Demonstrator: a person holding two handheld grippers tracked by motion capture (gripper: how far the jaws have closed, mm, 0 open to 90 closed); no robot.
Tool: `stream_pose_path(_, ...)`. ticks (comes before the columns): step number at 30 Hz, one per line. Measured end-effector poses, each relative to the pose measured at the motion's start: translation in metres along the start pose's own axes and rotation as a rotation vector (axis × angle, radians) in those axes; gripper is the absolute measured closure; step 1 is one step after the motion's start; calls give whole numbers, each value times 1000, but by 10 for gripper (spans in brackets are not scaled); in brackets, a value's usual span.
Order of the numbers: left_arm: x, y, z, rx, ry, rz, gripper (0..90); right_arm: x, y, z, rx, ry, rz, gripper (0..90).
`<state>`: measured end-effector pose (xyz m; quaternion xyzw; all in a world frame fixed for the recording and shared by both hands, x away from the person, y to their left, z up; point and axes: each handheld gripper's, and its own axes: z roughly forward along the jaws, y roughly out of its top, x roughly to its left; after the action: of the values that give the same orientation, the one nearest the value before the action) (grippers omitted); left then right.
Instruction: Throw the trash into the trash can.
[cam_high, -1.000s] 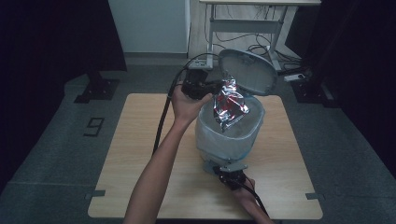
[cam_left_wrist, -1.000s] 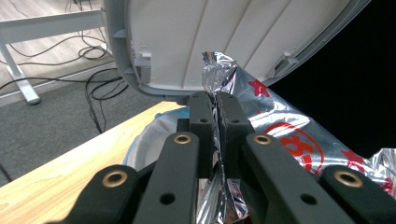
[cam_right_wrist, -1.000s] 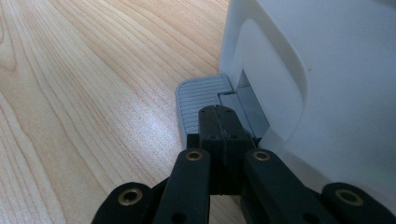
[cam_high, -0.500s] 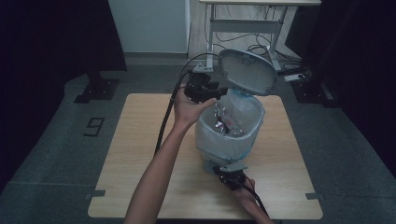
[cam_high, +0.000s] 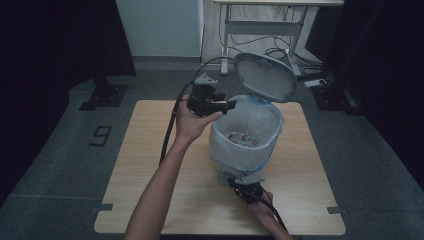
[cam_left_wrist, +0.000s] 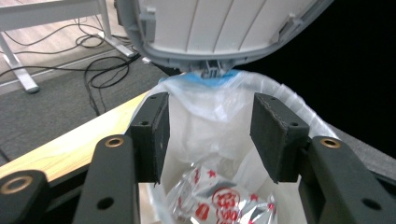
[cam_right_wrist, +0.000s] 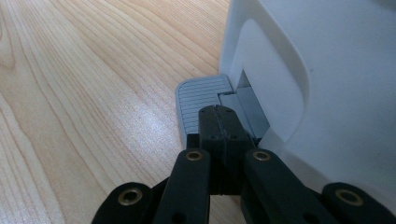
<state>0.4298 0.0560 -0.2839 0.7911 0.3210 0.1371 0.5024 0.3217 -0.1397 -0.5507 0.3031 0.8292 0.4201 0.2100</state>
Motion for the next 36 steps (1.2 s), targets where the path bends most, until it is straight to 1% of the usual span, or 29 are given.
stream_pose_path(4, 3, -9, -14, -12, 6, -2, 475, 0, 0, 0, 0, 0, 1, 900)
stream_pose_path(9, 7, -20, -29, -10, 18, 1, 466, 0, 0, 0, 0, -1, 1, 900)
stream_pose_path(11, 8, -25, -37, -17, 23, 0, 466, 0, 0, 0, 0, -1, 0, 900)
stream_pose_path(21, 10, -46, -60, -20, 40, 6, 466, 0, 0, 0, 0, -3, 0, 900)
stream_pose_path(31, 11, -61, -79, -29, 60, 1, 466, 1, 0, 0, 1, -5, -5, 900)
stream_pose_path(36, 12, -68, -82, -35, 62, -8, 466, 1, 0, 0, 1, -7, -3, 900)
